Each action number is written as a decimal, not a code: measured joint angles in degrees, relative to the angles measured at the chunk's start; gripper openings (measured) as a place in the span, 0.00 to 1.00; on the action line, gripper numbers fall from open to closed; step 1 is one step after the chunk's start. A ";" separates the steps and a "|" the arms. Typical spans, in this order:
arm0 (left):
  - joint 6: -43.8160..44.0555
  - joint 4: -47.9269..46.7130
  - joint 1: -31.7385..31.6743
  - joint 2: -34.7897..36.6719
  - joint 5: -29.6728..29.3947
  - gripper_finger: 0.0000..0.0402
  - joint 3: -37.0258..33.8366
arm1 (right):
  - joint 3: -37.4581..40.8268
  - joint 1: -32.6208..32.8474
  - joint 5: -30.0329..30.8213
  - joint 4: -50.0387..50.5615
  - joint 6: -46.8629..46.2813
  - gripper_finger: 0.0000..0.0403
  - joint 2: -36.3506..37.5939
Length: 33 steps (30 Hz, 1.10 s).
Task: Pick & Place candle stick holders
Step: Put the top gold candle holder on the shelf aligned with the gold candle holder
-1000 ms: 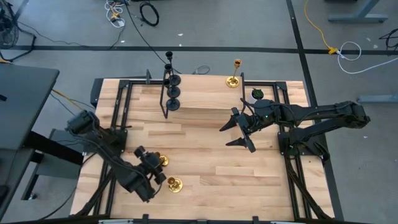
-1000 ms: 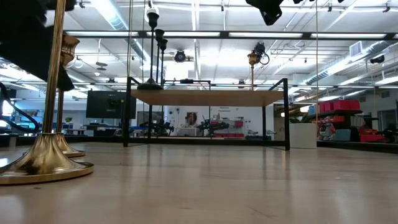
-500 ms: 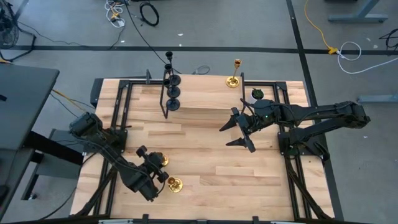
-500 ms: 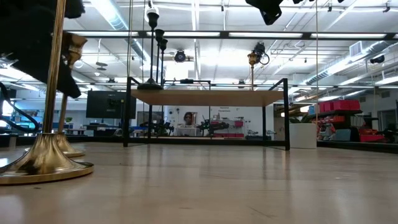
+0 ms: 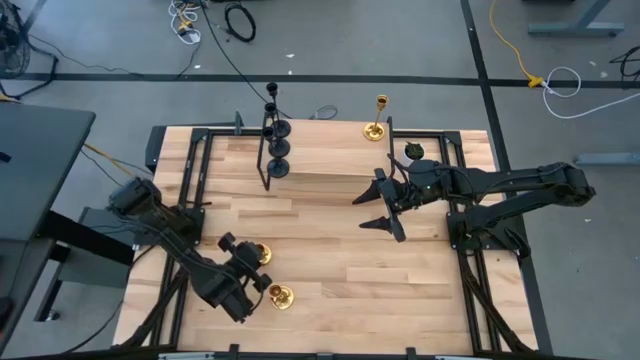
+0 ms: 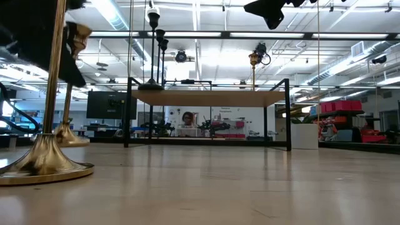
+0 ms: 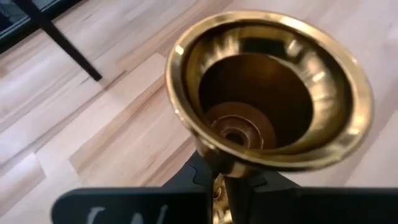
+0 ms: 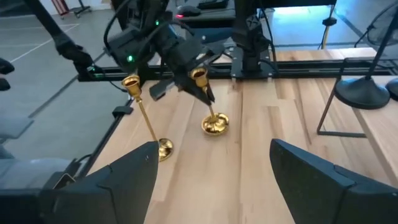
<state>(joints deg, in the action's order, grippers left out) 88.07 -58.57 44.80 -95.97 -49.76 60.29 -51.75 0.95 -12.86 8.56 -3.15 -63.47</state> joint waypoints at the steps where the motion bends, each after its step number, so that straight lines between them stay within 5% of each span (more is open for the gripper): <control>1: -0.66 -0.04 0.00 0.85 -0.18 0.04 0.40 | 0.00 0.00 0.00 0.00 -0.04 0.75 -0.01; 10: -14.02 -4.30 -2.40 9.01 -1.61 0.04 10.05 | 0.00 0.00 3.50 0.00 -0.10 0.75 -0.01; 19: -41.37 -5.55 -10.12 14.43 -3.87 0.04 27.80 | 0.00 0.00 2.98 -0.26 -0.16 0.75 -0.01; 27: -65.51 4.38 -22.58 14.32 8.42 0.04 38.78 | 0.00 0.00 4.75 -2.34 -0.76 0.75 -0.01; 33: -72.08 9.21 -30.59 14.04 19.25 0.04 39.08 | 0.00 0.02 3.85 -3.35 0.80 0.75 -0.01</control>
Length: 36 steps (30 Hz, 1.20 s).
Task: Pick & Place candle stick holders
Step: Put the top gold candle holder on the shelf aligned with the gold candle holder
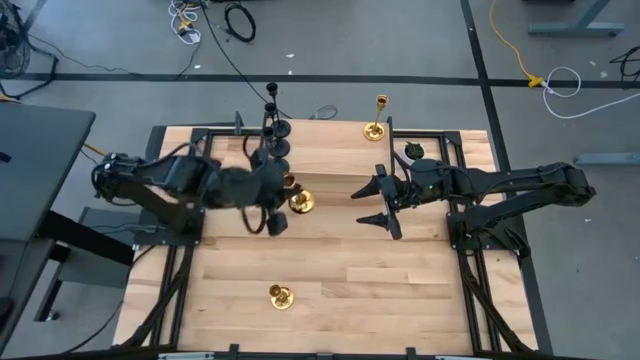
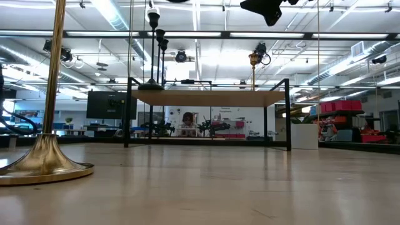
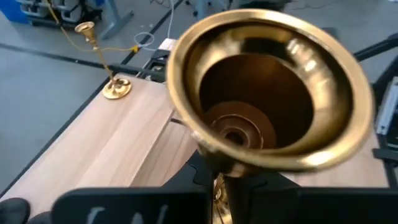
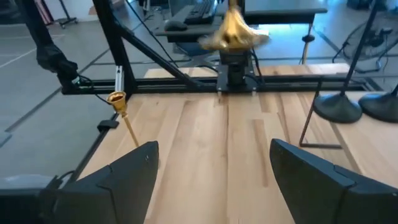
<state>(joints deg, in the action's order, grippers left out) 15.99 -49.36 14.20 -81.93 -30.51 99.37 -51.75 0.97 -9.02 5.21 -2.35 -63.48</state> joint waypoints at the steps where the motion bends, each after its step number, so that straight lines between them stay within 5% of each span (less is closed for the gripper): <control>1: -0.18 0.27 -1.18 -0.29 0.77 0.04 0.00 | 0.00 0.00 0.04 -0.49 0.41 0.75 0.00; 10: -7.66 8.99 -8.08 -4.98 13.19 0.04 -0.02 | 0.00 -0.02 7.40 -6.33 1.54 0.75 0.01; 18: -9.52 11.39 -11.55 -9.45 18.18 0.04 -0.04 | 0.00 -0.02 18.05 -5.00 0.20 0.75 0.00; 36: -12.74 20.49 -13.14 -12.76 24.47 0.04 -0.07 | -0.02 0.00 9.53 -12.13 1.32 0.75 -1.99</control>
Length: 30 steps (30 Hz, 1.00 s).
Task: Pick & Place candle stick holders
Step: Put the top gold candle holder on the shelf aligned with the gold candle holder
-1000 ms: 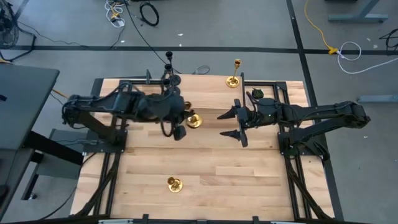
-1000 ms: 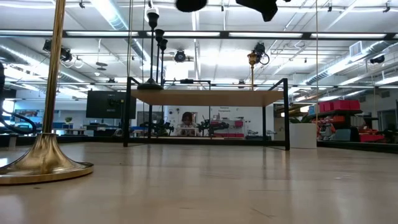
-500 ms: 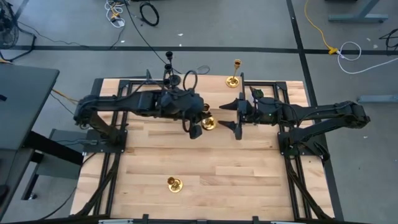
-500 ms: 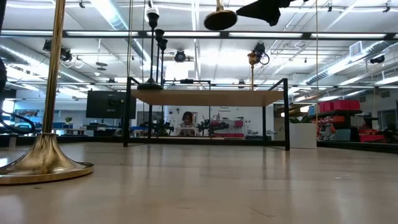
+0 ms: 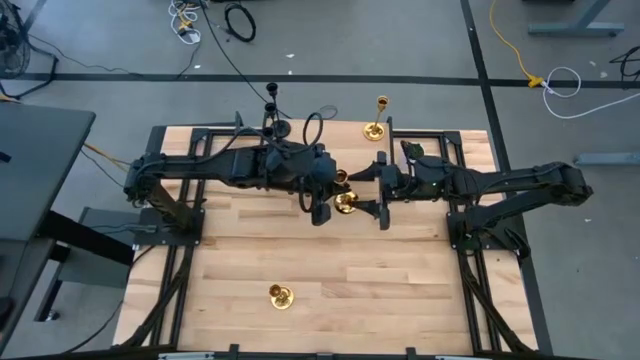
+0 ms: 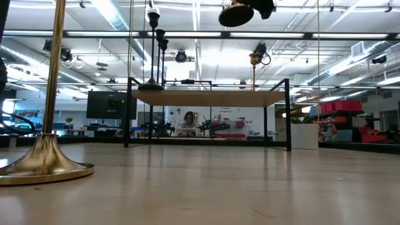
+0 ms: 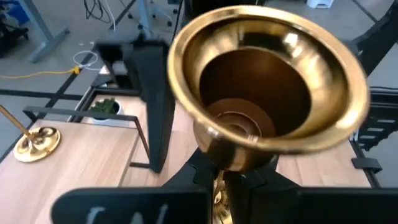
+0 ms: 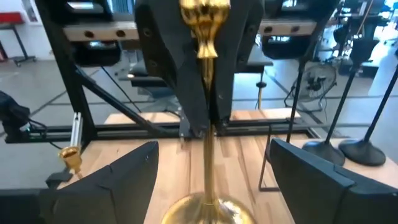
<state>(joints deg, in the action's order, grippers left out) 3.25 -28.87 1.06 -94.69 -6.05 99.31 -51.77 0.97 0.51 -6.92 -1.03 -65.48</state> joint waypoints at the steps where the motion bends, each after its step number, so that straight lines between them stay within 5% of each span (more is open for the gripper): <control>1: -0.09 0.53 0.00 -0.17 0.03 0.04 0.00 | 0.00 0.00 0.00 -1.08 0.01 0.75 -0.75; 14: -0.09 1.02 0.04 -0.31 -0.04 0.04 0.02 | 0.00 0.00 0.07 -7.15 1.67 0.67 -6.92; 20: -0.07 0.92 0.02 -0.31 -0.04 0.05 0.02 | 0.00 0.00 0.07 -7.17 1.53 0.45 -6.92; 28: -0.05 0.76 0.02 -0.31 -0.18 0.05 0.02 | 0.00 0.00 0.06 -7.13 2.05 0.04 -6.92; 30: -0.05 0.69 0.00 -0.31 -0.11 0.05 0.02 | 0.00 0.00 0.29 -7.10 2.43 0.03 -6.92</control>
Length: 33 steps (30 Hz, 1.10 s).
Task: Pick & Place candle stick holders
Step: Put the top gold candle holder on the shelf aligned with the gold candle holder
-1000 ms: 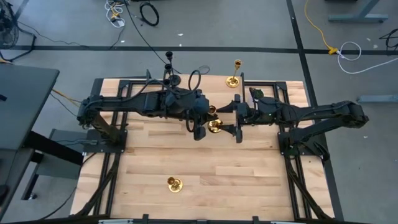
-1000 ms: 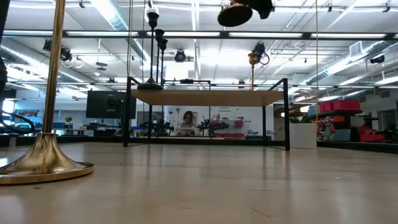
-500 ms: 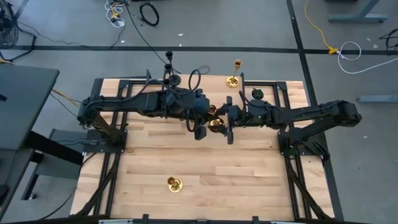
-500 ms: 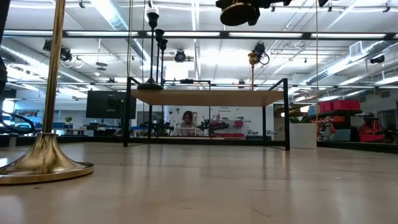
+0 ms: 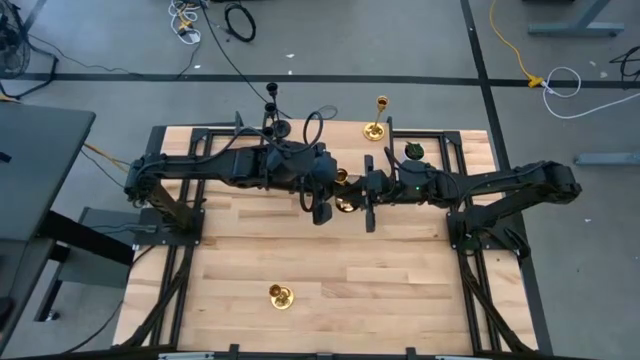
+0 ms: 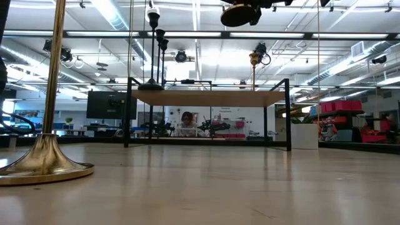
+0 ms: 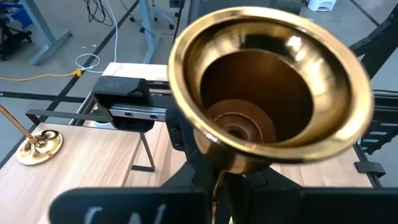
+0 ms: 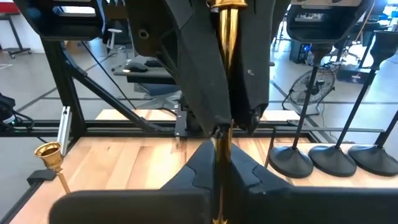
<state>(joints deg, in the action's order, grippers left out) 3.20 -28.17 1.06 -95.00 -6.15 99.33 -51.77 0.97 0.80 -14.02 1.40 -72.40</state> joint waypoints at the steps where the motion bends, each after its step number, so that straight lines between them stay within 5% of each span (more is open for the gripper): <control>1: -0.01 0.01 0.01 0.00 -0.04 0.04 0.00 | 0.00 0.00 -0.04 0.00 -0.08 0.04 0.00; 18: -0.91 -0.22 0.13 0.11 -2.18 0.15 0.02 | 0.07 -0.02 3.29 1.15 2.11 0.01 1.05; 33: -2.38 -11.47 0.54 5.42 -4.97 0.35 0.07 | 0.07 -5.30 9.39 9.50 5.42 0.01 8.47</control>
<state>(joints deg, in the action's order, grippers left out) 0.82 -39.64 1.60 -89.58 -11.12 99.39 -51.70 -4.33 10.19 -4.52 6.82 -63.93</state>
